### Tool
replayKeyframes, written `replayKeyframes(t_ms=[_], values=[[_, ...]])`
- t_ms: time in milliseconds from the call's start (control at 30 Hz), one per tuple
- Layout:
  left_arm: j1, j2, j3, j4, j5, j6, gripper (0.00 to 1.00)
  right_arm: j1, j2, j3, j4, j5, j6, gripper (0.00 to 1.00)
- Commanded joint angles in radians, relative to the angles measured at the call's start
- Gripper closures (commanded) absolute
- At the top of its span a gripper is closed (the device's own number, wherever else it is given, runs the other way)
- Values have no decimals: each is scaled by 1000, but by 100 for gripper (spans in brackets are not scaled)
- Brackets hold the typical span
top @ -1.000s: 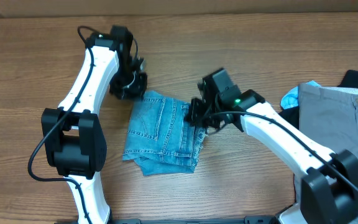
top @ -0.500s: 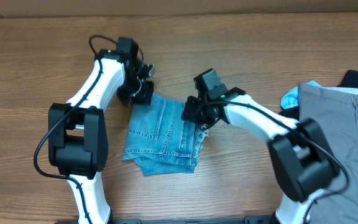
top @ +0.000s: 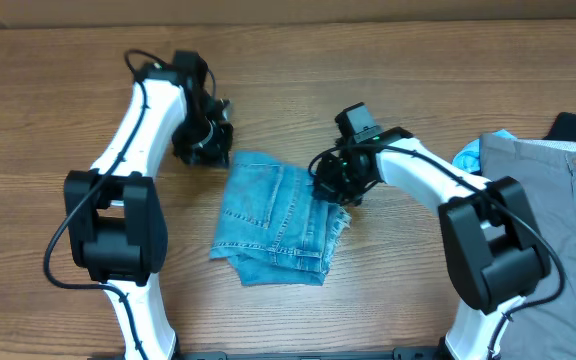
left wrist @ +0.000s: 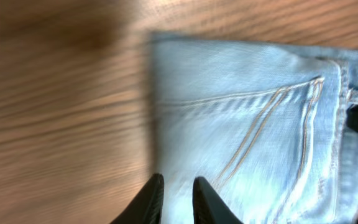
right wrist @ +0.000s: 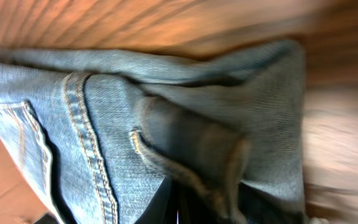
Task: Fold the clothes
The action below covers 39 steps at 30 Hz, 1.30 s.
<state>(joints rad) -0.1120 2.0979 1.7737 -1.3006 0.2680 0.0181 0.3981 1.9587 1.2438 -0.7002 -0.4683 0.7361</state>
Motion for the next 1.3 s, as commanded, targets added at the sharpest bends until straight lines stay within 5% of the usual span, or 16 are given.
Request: replayKeyframes(t_ms=[0,200,467,733,1033,1267], values=[[16,0,209,-90,-38,5,79,-22,-138,11,-17,104,-112,96],[4,0,411,-270,-37,5,78,16,-314,11,-72,92,-142,96],[-92,-35,417,-354,10,22,87,33,-346,-1,-233,1,-51,96],[-201,-245,404,-389,-201,-45,77,35,-346,-7,-267,-9,-51,96],[-249,-346,26,-297,-162,-108,75,136,-346,-103,-235,-28,61,96],[-248,-346,-396,-29,89,-84,78,188,-341,-280,-43,-66,279,96]])
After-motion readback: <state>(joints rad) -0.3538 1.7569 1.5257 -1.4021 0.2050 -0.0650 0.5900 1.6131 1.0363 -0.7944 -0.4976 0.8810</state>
